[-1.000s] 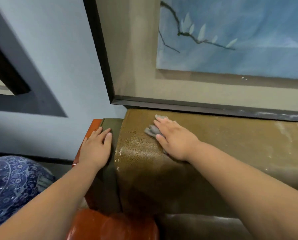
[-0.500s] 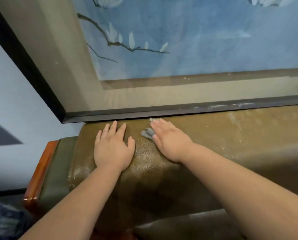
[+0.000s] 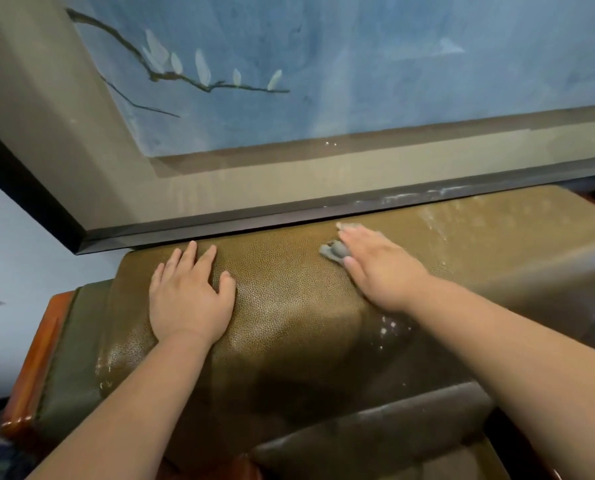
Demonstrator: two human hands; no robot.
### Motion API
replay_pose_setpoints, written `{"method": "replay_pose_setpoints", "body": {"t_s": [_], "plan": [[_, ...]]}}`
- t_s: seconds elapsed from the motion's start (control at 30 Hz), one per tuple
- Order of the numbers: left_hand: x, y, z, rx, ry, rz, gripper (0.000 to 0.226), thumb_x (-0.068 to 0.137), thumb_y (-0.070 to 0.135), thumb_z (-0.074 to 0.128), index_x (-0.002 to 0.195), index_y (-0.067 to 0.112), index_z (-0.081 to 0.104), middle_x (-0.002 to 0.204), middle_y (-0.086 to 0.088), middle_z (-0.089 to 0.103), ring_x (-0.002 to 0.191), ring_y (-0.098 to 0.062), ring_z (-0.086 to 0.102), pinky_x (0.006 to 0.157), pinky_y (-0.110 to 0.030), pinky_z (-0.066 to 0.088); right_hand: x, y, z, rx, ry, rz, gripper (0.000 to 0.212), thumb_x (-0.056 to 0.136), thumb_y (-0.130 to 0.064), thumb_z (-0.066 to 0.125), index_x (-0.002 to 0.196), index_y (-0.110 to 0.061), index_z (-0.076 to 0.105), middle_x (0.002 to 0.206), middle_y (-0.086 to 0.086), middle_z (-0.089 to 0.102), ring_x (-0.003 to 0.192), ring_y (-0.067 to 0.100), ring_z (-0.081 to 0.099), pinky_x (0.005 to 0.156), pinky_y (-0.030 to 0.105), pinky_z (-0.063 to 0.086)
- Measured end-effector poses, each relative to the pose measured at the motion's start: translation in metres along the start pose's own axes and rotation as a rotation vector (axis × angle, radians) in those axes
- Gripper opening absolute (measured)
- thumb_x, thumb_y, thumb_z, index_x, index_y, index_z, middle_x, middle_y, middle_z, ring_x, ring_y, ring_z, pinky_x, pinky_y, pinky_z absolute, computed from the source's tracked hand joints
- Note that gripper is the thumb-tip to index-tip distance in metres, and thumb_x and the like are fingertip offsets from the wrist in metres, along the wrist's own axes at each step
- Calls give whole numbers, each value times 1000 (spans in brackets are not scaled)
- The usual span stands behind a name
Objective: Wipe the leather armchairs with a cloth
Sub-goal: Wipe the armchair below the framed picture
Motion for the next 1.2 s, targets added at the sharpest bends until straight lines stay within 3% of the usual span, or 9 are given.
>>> {"method": "replay_pose_setpoints", "body": {"t_s": [0.13, 0.33, 0.43, 0.6, 0.7, 0.83, 1.03, 1.1, 1.2], "plan": [[1, 1, -1, 0, 14, -7, 70, 94, 58, 28, 152, 32, 56, 164, -1, 46, 153, -23, 38, 129, -46, 24, -8, 25, -6, -37, 82, 229, 49, 107, -36, 29, 150, -15, 40, 166, 11, 31, 154, 27, 25, 127, 48, 20], [-3, 7, -10, 3, -43, -12, 72, 94, 60, 24, 157, 35, 49, 168, 1, 39, 156, -21, 32, 130, -45, 21, -28, -87, 36, -2, 4, -177, 58, 107, -41, 31, 161, -20, 28, 173, 2, 15, 160, 21, 9, 131, 43, 4], [0, 6, -11, 43, -125, 14, 70, 100, 62, 21, 163, 36, 37, 173, 2, 28, 160, -22, 23, 131, -48, 17, -41, -36, 17, -26, 3, -131, 59, 109, -40, 31, 164, -20, 24, 173, -2, 14, 160, 16, 8, 131, 41, 7], [0, 40, -12, 52, -305, -154, 76, 100, 66, 26, 168, 33, 19, 177, -7, 8, 162, -37, 6, 129, -63, 7, -70, 66, -5, -3, 173, 281, 54, 109, -36, 31, 160, -18, 34, 170, 0, 26, 158, 17, 18, 130, 40, 13], [-2, 134, -4, -64, -333, 66, 72, 102, 61, 32, 167, 32, 25, 176, -11, 12, 163, -32, 6, 131, -58, 4, -61, 35, 7, -28, 189, 310, 56, 107, -40, 25, 159, -21, 34, 170, 2, 24, 158, 21, 17, 129, 47, 17], [-15, 224, 17, -156, -176, 252, 57, 106, 47, 26, 162, 39, 33, 173, 1, 27, 161, -20, 15, 132, -48, 10, -61, 45, 16, 1, 125, 72, 65, 103, -43, 18, 163, -19, 25, 169, 0, 28, 158, 16, 19, 129, 40, 11], [-10, 228, 37, -91, -91, 235, 69, 97, 59, 20, 160, 37, 40, 170, 5, 34, 158, -21, 25, 131, -48, 12, -48, 180, -38, -12, 139, 470, 53, 108, -33, 30, 157, -15, 35, 167, 5, 32, 155, 20, 24, 129, 42, 20], [-9, 230, 37, -86, -93, 230, 71, 95, 60, 21, 160, 38, 41, 170, 5, 34, 157, -21, 26, 131, -47, 11, -25, 144, -29, -51, 127, 411, 55, 108, -36, 27, 158, -13, 32, 169, 7, 26, 156, 23, 20, 128, 45, 19], [-11, 229, 35, -83, -74, 237, 72, 95, 60, 21, 159, 37, 43, 170, 5, 35, 157, -21, 26, 131, -47, 11, -11, 75, -2, -33, 62, 88, 62, 108, -40, 27, 163, -14, 20, 172, 5, 18, 159, 21, 11, 130, 43, 9]]}}
Point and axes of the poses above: each hand's wrist, its own x-axis towards the middle knuckle, its own z-axis out of the palm, y = z × x, the point moved 2 cm from there along x, towards the middle knuckle
